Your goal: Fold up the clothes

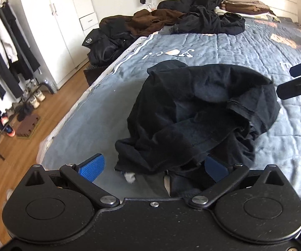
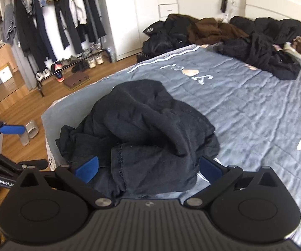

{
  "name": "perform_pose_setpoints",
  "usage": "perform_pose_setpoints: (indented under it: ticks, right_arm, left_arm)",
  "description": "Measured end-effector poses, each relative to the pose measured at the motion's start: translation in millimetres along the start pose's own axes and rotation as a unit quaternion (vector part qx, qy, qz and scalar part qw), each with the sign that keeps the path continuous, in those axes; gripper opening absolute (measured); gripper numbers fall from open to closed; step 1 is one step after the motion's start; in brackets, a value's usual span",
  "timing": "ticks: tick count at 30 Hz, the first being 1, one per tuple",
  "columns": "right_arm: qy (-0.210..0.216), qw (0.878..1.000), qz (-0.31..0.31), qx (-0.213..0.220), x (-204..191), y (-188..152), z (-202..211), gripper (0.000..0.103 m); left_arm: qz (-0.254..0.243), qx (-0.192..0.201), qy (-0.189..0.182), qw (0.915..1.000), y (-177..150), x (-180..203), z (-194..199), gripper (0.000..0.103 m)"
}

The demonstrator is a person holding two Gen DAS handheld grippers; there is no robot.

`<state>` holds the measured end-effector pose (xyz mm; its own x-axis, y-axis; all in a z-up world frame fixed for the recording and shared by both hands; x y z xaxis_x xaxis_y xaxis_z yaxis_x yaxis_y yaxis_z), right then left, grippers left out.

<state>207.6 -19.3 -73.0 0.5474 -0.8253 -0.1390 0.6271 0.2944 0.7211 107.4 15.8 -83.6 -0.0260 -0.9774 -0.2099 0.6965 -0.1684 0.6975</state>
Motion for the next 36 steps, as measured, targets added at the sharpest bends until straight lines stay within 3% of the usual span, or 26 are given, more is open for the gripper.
perform_pose_setpoints:
  ticks: [3, 9, 17, 19, 21, 23, 26, 28, 30, 36]
  right_arm:
    - [0.013, 1.000, 0.006, -0.014, 1, -3, -14, 0.103]
    - [0.001, 0.998, 0.036, -0.042, 9, -9, -39, 0.103]
    - [0.018, 0.997, -0.017, -0.069, 16, -13, -76, 0.101]
    - [0.022, 0.997, -0.020, -0.069, 14, -13, -83, 0.094]
    - [0.032, 0.997, -0.027, -0.065, 12, -13, -87, 0.088]
    - [0.037, 0.997, -0.034, -0.060, 13, -12, -86, 0.076]
    - [0.040, 0.997, -0.043, -0.055, 13, -10, -83, 0.054]
    - [0.035, 0.997, -0.046, -0.052, 15, -9, -79, 0.034]
    - [0.033, 0.997, -0.053, -0.049, 18, -8, -73, 0.027]
    - [0.028, 0.996, -0.083, -0.013, 34, 6, -44, 0.021]
  left_arm:
    - [-0.029, 0.007, -0.010, 0.9995, 0, 7, -11, 0.103]
    - [-0.082, 0.008, -0.009, 0.9965, -11, 25, -36, 0.103]
    - [-0.107, 0.004, -0.002, 0.9943, -18, 36, -62, 0.103]
    - [-0.112, 0.009, 0.000, 0.9937, -20, 39, -65, 0.102]
    - [-0.112, 0.016, -0.007, 0.9936, -20, 39, -66, 0.089]
    - [-0.102, 0.016, -0.022, 0.9944, -19, 38, -68, 0.057]
    - [-0.080, 0.007, -0.029, 0.9963, -18, 34, -70, 0.026]
    - [-0.071, 0.008, -0.029, 0.9970, -16, 31, -68, 0.019]
    - [-0.058, 0.011, -0.034, 0.9977, -13, 26, -63, 0.013]
    - [-0.048, 0.035, -0.044, 0.9972, 0, 25, -38, 0.007]
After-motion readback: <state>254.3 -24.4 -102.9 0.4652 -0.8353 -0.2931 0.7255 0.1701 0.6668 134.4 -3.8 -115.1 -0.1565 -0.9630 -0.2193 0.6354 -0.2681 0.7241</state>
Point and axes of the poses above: each gripper's, at about its wrist camera, not at the fingertips, and z roughly against the way its jaws point, x to its right, y to its top, the point moved 6 cm from there along -z, roughly the way its jaws point, and after that the axes turned 2 degrees about x, right-handed, at the moved point
